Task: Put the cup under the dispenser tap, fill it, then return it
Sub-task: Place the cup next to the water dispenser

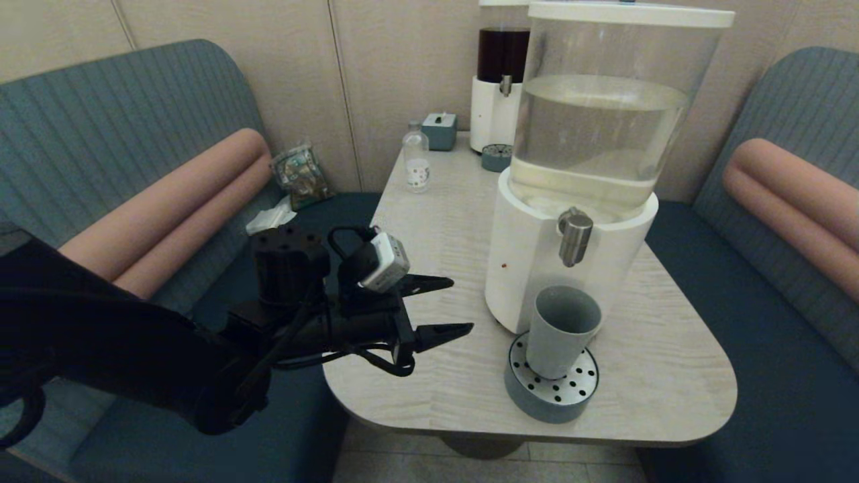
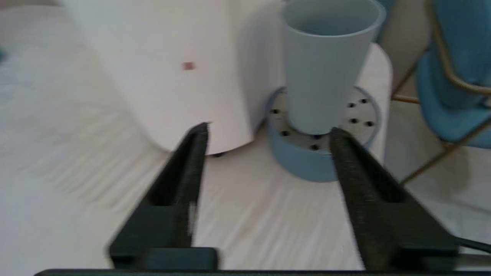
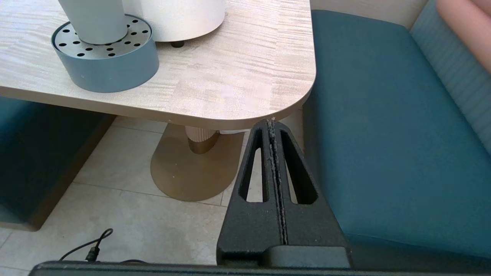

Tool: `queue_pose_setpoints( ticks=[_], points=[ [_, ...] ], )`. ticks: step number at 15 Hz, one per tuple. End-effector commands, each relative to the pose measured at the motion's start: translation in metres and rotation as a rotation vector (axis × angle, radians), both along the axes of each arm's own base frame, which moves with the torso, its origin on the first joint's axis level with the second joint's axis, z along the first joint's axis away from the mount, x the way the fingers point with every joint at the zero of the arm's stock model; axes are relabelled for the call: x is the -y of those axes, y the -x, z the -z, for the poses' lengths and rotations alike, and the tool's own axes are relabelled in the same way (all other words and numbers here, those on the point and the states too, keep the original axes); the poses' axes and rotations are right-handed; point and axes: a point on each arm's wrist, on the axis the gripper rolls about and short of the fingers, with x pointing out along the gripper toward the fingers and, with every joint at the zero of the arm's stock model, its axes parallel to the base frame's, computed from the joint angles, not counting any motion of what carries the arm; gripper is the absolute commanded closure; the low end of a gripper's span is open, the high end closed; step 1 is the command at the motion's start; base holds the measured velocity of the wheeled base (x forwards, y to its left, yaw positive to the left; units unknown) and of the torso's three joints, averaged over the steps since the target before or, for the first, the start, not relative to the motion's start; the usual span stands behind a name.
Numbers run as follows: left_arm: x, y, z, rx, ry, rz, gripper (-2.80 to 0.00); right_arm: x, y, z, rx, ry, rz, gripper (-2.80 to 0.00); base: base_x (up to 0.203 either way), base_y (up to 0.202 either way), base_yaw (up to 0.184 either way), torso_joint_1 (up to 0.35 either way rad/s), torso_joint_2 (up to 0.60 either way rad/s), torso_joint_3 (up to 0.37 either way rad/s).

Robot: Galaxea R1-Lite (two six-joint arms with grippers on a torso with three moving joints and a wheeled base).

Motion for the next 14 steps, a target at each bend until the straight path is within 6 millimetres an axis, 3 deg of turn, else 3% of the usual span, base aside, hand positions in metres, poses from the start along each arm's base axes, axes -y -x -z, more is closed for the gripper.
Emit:
queue_pose_setpoints(
  ticks=[1,7,14],
  points=[
    [0.010,0.003,0.004,-0.010,-0.002,0.032,-2.80,0.000,0.000,0.000,0.002,0.001,-0.001,0.00,0.000,0.000,0.000,0.000,0.00,0.000],
    [0.067,0.016,0.015,-0.076,0.022,0.127,-2.80,0.000,0.000,0.000,0.001,0.001,-0.001,0.00,0.000,0.000,0.000,0.000,0.00,0.000],
    [0.095,0.004,0.035,-0.108,0.054,0.129,-2.80,0.000,0.000,0.000,0.002,0.001,-0.001,0.00,0.000,0.000,0.000,0.000,0.00,0.000]
  ],
)
